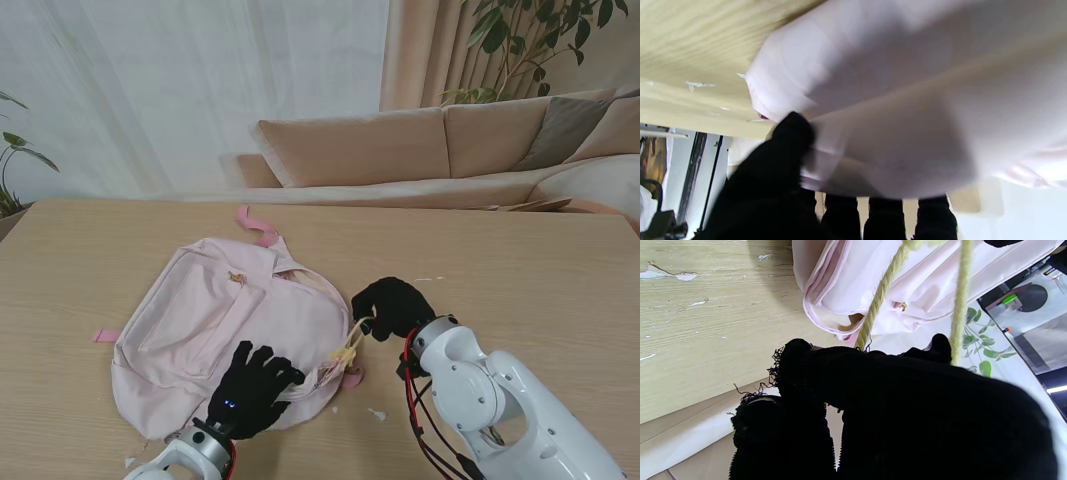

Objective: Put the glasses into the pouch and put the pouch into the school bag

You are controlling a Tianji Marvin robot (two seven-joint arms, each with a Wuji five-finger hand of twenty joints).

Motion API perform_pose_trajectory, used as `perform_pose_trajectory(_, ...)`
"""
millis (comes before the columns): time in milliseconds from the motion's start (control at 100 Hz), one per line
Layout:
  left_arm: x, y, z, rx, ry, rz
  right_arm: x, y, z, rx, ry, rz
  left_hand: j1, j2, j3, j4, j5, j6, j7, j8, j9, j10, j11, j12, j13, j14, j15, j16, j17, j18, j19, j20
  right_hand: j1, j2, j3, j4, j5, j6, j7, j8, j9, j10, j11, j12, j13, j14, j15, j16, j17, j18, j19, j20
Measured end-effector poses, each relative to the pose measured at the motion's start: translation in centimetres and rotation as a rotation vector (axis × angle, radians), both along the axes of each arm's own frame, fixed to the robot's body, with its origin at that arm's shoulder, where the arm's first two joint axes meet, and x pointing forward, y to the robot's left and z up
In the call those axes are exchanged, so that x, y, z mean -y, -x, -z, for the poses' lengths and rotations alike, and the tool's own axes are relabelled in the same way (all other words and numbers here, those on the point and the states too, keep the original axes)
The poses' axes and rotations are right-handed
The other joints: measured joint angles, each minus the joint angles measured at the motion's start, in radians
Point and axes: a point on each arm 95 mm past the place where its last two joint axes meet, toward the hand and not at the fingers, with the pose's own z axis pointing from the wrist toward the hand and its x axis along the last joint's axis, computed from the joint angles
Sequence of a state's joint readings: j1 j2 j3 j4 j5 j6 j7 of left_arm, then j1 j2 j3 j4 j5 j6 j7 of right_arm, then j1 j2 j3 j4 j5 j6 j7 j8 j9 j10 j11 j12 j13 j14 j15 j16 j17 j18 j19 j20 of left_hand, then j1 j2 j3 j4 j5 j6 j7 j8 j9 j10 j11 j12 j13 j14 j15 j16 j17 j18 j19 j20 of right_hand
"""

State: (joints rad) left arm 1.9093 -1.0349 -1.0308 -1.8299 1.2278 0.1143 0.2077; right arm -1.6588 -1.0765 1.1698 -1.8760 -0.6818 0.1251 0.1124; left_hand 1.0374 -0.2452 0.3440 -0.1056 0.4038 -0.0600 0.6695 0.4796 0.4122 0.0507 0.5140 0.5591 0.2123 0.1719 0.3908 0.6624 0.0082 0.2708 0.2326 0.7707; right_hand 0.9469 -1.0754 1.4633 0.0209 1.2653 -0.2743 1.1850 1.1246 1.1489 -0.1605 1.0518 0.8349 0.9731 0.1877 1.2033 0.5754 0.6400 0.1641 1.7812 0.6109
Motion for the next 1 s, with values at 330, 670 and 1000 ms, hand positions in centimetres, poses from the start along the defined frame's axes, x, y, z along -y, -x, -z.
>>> perform_pose_trajectory(330,-1.5,0.1,-0.6,-0.035,0.029,0.037,1.3,-1.4,0.0,-0.051,0.025,0.052,0.167,0.095,-0.195,0.011,0.177,0.0,-0.123,-0.136,0.161,0.02,-0.09,0.104,0.035,0.004,0.023,0.001,0.015,0.0,0.003,0.0,0.0,0.0,0.0,0.0,0.0,0.003,0.0,0.0,0.0,0.0,0.0,0.0,0.0,0.0,0.0,0.0,0.004,0.0,0.0,0.0)
perform_pose_trajectory(670,-3.0,-0.3,-1.3,0.026,0.156,0.102,2.9,-2.1,1.5,-0.128,0.074,0.1,0.167,0.093,-0.169,-0.003,0.218,0.005,0.004,0.229,0.354,0.01,-0.065,0.319,0.109,0.022,0.104,0.013,0.074,0.0,0.029,0.039,0.0,0.0,0.0,0.0,0.0,0.001,0.0,0.0,0.0,-0.01,0.0,0.0,0.0,0.0,0.0,0.0,0.006,0.0,0.0,0.0)
perform_pose_trajectory(1000,-5.0,-0.9,-1.5,0.045,0.148,0.173,2.6,-2.4,2.6,-0.164,0.074,0.081,0.161,0.093,-0.169,-0.016,0.208,0.012,-0.037,0.494,0.352,0.007,0.097,0.36,0.132,0.012,0.138,0.013,0.103,0.0,0.041,0.063,0.0,0.0,0.0,0.0,0.0,-0.005,0.0,0.0,0.0,-0.02,0.0,0.0,0.001,0.0,0.0,0.0,0.006,0.0,0.0,0.0)
